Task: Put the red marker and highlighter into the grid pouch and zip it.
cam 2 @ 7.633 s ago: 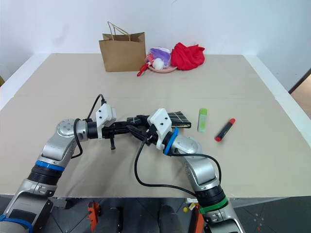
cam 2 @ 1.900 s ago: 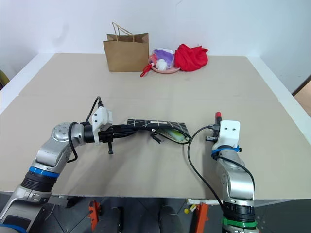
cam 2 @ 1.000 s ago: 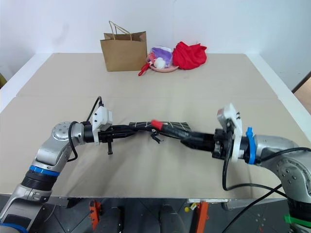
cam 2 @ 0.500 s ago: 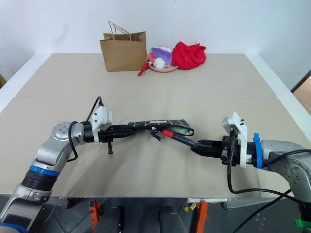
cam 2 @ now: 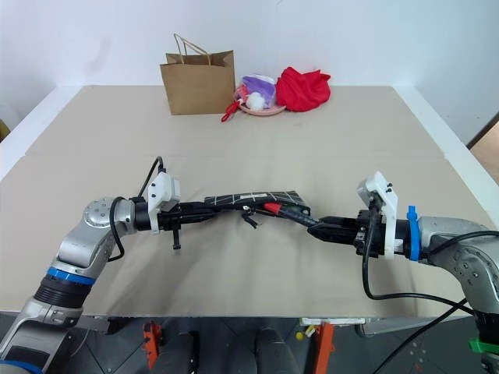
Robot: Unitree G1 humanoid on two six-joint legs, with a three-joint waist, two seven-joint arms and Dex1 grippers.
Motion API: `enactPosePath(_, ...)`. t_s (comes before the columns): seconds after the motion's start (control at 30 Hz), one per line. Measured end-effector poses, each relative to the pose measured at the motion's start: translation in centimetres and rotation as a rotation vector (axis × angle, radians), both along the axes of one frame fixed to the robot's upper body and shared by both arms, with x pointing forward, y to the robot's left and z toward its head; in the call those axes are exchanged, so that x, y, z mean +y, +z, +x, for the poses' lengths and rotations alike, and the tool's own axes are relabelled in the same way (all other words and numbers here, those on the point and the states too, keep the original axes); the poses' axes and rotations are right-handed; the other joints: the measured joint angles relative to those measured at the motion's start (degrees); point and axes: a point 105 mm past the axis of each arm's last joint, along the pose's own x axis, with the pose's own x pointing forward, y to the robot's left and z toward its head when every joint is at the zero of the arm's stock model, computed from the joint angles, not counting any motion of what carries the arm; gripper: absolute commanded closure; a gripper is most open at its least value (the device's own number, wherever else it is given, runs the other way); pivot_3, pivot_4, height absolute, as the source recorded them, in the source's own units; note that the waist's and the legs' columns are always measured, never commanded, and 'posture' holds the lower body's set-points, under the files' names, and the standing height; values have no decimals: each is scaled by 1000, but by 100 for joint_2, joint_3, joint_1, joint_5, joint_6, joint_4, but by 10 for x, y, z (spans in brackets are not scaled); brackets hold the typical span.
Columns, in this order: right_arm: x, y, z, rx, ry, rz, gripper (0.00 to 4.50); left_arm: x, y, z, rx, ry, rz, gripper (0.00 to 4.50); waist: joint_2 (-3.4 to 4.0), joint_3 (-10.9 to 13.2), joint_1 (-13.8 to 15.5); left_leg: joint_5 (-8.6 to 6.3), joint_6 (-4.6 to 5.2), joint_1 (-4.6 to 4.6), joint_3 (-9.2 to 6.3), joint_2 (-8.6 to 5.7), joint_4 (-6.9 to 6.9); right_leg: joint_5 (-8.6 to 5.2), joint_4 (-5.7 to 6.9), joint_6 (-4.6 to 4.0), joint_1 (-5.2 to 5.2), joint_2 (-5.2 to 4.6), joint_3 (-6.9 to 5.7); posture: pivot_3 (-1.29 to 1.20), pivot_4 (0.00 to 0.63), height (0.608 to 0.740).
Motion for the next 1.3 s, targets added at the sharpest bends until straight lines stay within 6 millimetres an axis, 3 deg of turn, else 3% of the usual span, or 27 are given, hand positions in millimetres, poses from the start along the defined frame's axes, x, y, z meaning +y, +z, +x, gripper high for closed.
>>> enactPosePath(0.37, 16, -9, 17, -11, 37, -52, 3915, -3, 1, -2, 3, 0, -15, 4500, 0, 0, 3, 0, 0, -1, 0, 0, -2, 0, 0, 1, -2, 0, 0, 0, 150, 740)
enactPosePath(0.57, 29, -2, 26, -27, 32, -2, 1017, -4, 1, -4, 12, 3, -23, 4500, 0, 0, 3, 0, 0, -2, 0, 0, -2, 0, 0, 1, -2, 0, 0, 0, 150, 740)
enactPosePath(0.63, 31, -3, 26, -26, 39, -4, 225, -3, -1, -4, 17, 5, -24, 4500, 0, 0, 3, 0, 0, -3, 0, 0, -2, -1, 0, 2, -2, 0, 0, 0, 150, 740)
enactPosePath(0.67, 31, -2, 26, -34, 41, -6, 40, -3, -2, -4, 20, 8, -24, 4500, 0, 0, 3, 0, 0, -3, 0, 0, -3, -1, 0, 2, -3, 0, 0, 0, 150, 740)
enactPosePath(0.77, 30, 0, 24, -49, 54, -9, 40, -3, -2, -4, 22, 8, -23, 4500, 0, 0, 3, 0, 0, -3, 0, 0, -3, -2, 0, 2, -3, 0, 0, 0, 150, 740)
enactPosePath(1.03, 30, 0, -10, -99, 193, -10, 40, 0, 0, -5, 16, 8, -17, 4500, 0, 0, 7, 0, 0, 0, 0, 0, -2, -1, 1, 2, -2, 1, 0, 0, 150, 740)
enactPosePath(1.2, 65, 10, -15, -372, 318, -2, 40, -2, 5, -4, 26, -6, -29, 4500, -3, 1, -20, 2, -4, 4, 0, 2, -1, 6, 2, 3, -2, 4, 0, 0, 150, 740)
enactPosePath(1.3, 79, 10, -2, -514, 308, -6, 40, -4, 5, -6, 56, -27, -41, 4500, -5, 3, -21, 6, -11, 0, 1, 1, 4, 10, 1, 6, -3, 1, 0, 0, 150, 740)
